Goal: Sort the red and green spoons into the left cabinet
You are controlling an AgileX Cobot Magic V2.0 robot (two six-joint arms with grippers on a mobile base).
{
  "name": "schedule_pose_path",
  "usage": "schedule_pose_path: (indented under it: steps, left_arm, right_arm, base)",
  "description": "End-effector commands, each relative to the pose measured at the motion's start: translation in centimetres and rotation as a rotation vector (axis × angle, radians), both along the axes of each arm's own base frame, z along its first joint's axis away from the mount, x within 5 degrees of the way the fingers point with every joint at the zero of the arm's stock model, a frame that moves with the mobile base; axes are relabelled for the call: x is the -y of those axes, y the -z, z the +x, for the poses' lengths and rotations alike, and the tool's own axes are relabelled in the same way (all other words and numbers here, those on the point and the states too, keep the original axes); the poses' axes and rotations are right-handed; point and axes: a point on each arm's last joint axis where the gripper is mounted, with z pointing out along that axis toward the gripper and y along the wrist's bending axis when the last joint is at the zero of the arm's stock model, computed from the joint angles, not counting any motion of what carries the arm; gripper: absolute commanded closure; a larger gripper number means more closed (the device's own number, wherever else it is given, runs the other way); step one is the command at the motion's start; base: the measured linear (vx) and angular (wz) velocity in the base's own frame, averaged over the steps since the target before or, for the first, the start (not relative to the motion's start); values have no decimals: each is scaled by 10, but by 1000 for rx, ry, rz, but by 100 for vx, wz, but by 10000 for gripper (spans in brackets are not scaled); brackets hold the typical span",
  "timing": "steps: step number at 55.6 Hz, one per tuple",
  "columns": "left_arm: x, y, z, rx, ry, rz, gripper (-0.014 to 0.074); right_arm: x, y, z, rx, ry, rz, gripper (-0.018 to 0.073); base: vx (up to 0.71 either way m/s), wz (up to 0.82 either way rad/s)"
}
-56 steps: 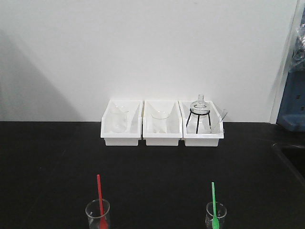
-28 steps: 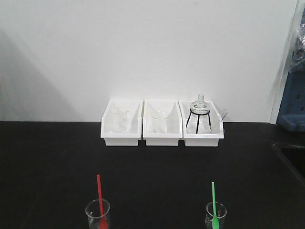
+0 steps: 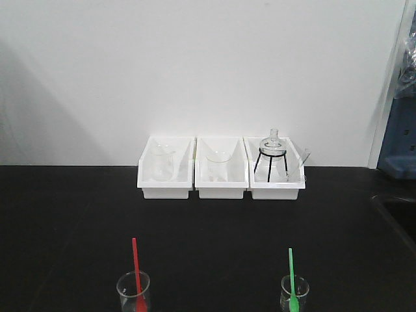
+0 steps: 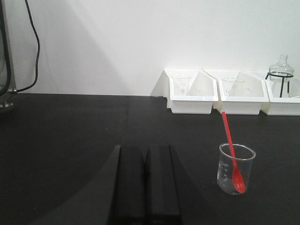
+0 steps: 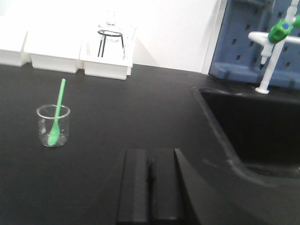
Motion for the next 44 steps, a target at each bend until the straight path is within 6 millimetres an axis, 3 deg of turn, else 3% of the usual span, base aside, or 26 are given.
schedule_pose_path:
  steps: [1, 33, 44]
  left_arm:
    - [0, -9, -2, 94, 4, -17, 603]
    - [0, -12, -2, 118, 5, -19, 603]
    - [0, -37, -7, 251, 11, -33, 603]
  right_arm:
    - [-1, -4, 1, 68, -13, -58, 565]
    - [-3, -19, 1, 236, -32, 28, 565]
    - [-4, -37, -3, 389, -57, 187, 565]
  base:
    - [0, 0]
    - [0, 0]
    - [0, 0]
